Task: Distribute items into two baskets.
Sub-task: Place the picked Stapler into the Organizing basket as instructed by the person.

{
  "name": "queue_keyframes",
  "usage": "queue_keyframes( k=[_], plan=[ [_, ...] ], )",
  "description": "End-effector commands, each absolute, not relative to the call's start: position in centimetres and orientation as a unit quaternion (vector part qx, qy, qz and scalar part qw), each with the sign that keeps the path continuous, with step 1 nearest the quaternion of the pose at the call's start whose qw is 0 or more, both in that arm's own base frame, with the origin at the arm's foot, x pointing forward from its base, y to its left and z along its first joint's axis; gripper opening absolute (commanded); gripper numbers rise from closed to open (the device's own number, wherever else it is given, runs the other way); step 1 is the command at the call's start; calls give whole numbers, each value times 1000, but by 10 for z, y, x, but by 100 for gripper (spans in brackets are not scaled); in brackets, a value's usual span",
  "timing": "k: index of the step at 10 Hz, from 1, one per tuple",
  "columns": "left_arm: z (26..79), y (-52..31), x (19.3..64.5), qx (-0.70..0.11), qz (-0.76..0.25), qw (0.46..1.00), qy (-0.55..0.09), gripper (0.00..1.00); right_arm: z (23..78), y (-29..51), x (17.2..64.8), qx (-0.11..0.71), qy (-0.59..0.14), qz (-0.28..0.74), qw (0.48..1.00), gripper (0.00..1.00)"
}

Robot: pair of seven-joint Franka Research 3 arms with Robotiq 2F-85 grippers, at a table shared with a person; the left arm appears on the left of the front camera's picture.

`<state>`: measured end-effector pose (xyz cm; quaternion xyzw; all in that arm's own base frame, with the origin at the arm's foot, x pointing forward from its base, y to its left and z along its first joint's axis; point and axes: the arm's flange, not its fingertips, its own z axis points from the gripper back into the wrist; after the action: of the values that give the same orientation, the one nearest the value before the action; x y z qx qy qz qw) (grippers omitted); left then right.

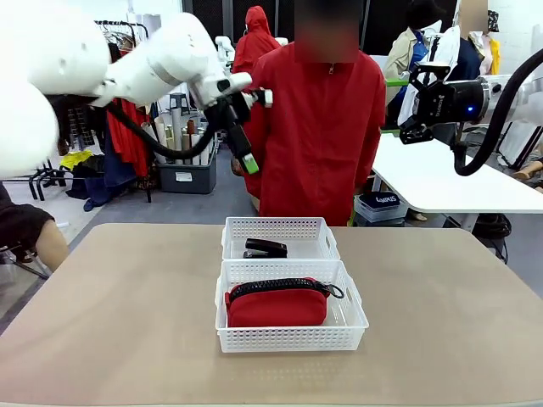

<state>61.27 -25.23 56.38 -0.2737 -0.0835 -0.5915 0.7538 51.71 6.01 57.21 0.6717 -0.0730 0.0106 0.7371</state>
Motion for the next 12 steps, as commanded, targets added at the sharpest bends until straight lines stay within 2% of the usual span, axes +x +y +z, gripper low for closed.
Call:
queue_keyframes(
  k=[1,3,6,8,9,12],
  plan=[
    [573,-218,552,-339,-572,732,-148,100,574,62,518,671,-77,10,738,100],
    [591,-201,528,-375,-497,761,-181,100,574,62,518,671,-77,10,738,100],
    [599,-166,512,-386,-438,791,-183,100,574,62,518,671,-77,10,738,100],
    [602,-159,505,-367,-434,803,-179,100,574,62,518,671,-77,10,738,100],
    [606,-160,517,-384,-447,788,-179,100,574,62,518,671,-77,10,738,100],
    [606,-160,517,-384,-447,788,-179,100,574,62,518,671,-77,10,738,100]
  ],
)
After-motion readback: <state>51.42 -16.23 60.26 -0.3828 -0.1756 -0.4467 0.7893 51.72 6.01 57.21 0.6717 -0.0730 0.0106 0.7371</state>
